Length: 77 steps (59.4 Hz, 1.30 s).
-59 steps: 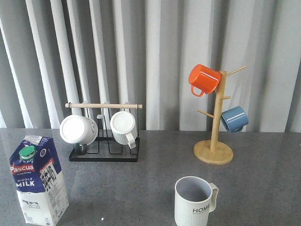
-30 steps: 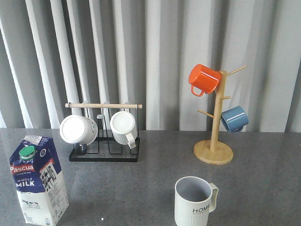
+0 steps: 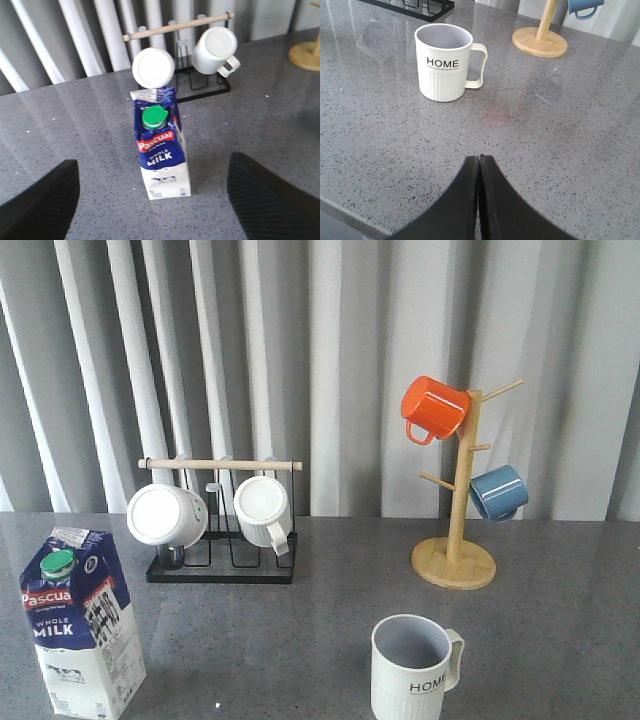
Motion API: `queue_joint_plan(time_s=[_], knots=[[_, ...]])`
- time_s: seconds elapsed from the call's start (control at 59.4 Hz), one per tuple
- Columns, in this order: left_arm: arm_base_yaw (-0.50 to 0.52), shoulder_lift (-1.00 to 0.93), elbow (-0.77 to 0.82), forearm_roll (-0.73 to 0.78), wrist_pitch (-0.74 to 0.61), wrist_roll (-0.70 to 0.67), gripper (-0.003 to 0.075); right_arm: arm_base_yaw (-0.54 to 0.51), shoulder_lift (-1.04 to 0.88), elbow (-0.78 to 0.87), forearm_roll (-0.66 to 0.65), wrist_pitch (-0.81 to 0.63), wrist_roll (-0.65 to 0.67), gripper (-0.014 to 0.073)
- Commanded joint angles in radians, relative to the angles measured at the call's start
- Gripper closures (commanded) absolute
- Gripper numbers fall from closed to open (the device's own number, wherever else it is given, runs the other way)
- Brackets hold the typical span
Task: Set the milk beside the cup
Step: 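Release the mug and withdraw the right gripper, then lower the left gripper over the milk carton top and grasp it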
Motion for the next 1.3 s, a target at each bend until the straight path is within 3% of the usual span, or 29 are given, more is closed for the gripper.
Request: queue_joint_plan(time_s=[0.0,0.084,0.488,0.657,1.078,1.28], knots=[[-0.005,0.003,-0.04,-0.085,-0.048,0.049,0.0145,-0.003,0.008,-0.026,-0.002,-0.074,0.001,0.0604],[-0.005,0.003,-0.04,-0.142,-0.078,0.049,0.0145,-0.003,0.008,-0.026,0.003,-0.073,0.001,0.0604],[-0.005,0.033,-0.047,-0.152,-0.135,-0.008,0.0145,-0.003,0.008,-0.026,0.01,-0.045,0.001,0.0604],[-0.005,0.161,-0.092,-0.171,-0.124,0.045,0.0145,-0.003,0.008,-0.026,0.013,-0.043,0.001,0.0604],[-0.005,0.484,-0.358,-0.175,-0.065,0.041,0.0145,-0.003,0.008,-0.026,0.016,0.055,0.001,0.0604],[-0.005,0.57,-0.401,-0.169,-0.04,0.037,0.0145,-0.003,0.008,-0.026,0.017,0.058,0.002,0.0604]])
